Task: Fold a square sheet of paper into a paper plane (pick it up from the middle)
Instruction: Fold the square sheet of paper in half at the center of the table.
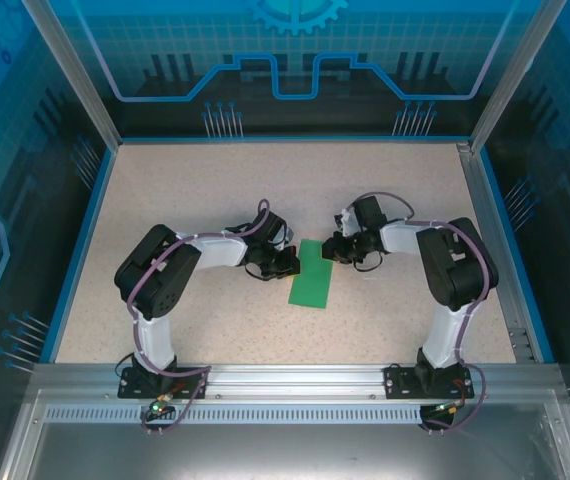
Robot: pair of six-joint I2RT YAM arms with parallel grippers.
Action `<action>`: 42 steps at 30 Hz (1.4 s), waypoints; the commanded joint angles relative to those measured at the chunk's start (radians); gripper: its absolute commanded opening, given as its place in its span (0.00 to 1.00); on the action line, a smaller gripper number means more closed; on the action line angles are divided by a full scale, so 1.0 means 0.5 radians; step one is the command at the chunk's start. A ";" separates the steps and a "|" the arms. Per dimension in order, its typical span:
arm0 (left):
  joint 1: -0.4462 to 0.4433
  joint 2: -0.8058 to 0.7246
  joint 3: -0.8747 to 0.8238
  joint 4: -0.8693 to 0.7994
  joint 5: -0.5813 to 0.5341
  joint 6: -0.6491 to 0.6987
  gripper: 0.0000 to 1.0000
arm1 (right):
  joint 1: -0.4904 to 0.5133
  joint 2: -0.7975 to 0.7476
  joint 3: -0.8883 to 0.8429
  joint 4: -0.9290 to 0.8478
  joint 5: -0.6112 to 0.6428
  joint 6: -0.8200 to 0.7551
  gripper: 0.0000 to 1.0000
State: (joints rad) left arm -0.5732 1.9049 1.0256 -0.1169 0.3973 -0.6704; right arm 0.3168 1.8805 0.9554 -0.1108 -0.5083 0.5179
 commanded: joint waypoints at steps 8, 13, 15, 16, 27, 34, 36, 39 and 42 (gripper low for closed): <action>-0.019 0.105 -0.053 -0.236 -0.104 0.065 0.00 | -0.030 -0.017 0.213 -0.293 0.036 -0.032 0.17; -0.019 0.102 -0.054 -0.233 -0.102 0.069 0.00 | -0.092 0.114 0.300 -0.279 -0.021 -0.022 0.17; -0.019 0.099 -0.057 -0.239 -0.104 0.073 0.00 | -0.099 0.190 0.296 -0.263 -0.014 -0.004 0.17; -0.018 0.096 -0.057 -0.239 -0.104 0.074 0.00 | -0.098 0.217 0.286 -0.256 -0.011 0.005 0.17; -0.018 0.070 -0.070 -0.248 -0.116 0.080 0.00 | -0.126 0.188 0.332 -0.304 -0.023 0.027 0.17; -0.018 0.068 -0.060 -0.251 -0.116 0.078 0.00 | -0.176 0.177 0.414 -0.374 -0.069 -0.006 0.17; -0.019 0.068 -0.063 -0.248 -0.114 0.075 0.00 | -0.173 0.230 0.380 -0.332 -0.074 0.005 0.17; -0.019 0.065 -0.064 -0.246 -0.114 0.076 0.00 | -0.164 0.313 0.333 -0.292 -0.039 0.022 0.17; -0.019 0.065 -0.068 -0.243 -0.111 0.074 0.00 | -0.153 0.360 0.318 -0.288 -0.033 0.030 0.17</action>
State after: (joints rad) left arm -0.5732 1.9045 1.0252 -0.1181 0.3973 -0.6518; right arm 0.2409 1.9965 1.1400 -0.2440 -0.5446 0.5327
